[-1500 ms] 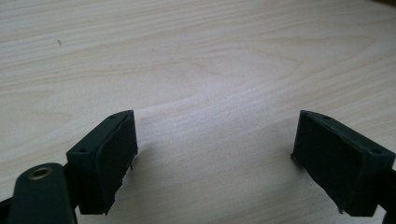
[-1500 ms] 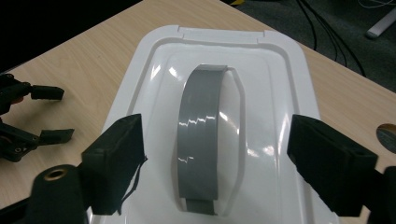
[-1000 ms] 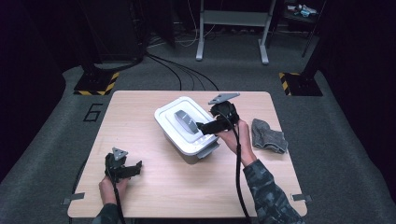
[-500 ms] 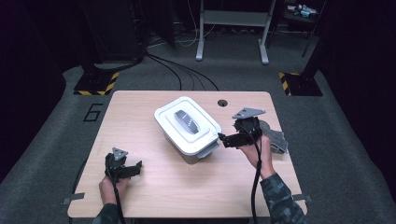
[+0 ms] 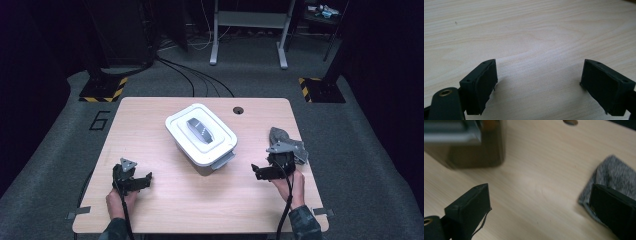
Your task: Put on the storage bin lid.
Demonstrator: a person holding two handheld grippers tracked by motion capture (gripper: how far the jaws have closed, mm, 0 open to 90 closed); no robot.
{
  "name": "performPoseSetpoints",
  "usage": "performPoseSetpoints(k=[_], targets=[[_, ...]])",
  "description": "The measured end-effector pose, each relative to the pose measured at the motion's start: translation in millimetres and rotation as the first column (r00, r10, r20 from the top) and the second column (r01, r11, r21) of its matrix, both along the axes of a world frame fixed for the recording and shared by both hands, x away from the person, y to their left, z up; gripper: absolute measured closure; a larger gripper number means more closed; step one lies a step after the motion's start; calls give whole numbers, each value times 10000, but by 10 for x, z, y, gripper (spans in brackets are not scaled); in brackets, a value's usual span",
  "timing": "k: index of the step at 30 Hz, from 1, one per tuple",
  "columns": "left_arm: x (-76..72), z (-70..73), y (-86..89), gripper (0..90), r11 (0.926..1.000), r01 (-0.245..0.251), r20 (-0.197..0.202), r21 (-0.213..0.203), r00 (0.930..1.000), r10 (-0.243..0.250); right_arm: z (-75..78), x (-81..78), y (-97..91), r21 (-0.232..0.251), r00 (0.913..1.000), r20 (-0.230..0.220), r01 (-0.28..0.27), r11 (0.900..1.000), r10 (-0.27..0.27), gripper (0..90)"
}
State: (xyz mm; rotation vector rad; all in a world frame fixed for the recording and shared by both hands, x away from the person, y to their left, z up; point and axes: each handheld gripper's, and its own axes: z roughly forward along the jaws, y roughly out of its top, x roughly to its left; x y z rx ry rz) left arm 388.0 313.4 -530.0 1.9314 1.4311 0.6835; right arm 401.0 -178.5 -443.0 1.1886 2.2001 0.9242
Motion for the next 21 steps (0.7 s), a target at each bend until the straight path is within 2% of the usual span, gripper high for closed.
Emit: performPoseSetpoints(k=[4,6,8,9,14,15,16,17,19,21], targets=[[0,-1,-1,136,10000,-7,19,-17,10000,7,-312,-68,-109,-77,9972,-609,435,9990,-439,23],[1,-4,-3,136,10000,-36,64,-21,10000,37,-439,-93,-186,12,9952,-815,546,9985,-543,19],[0,-2,-1,136,10000,-12,42,17,10000,12,-546,-126,-234,177,9909,-1035,878,9960,-856,15],[1,-5,-5,136,10000,-52,78,-43,10000,52,-592,-133,-267,142,9920,-978,814,9966,-796,15],[-1,1,1,136,10000,21,-17,8,10000,-21,-734,-195,-328,245,9898,-1023,1021,9945,-991,0],[0,1,1,136,10000,20,-10,16,10000,-20,-759,-199,-334,133,9909,-912,1004,9949,-988,0],[0,-2,-1,135,10000,-8,33,11,10000,8,-778,-203,-325,89,9881,-1062,1130,9936,-1114,0],[-1,3,2,136,10000,28,-43,4,10000,-28,-806,-195,-329,-56,9885,-1123,1015,9948,-1015,0],[-1,4,2,136,10000,27,-47,23,10000,-27,-827,-207,-350,195,9886,-1170,978,9950,-949,0],[0,0,0,136,10000,-1,-5,7,10000,1,-843,-208,-382,281,9917,-1003,832,9961,-800,0]])
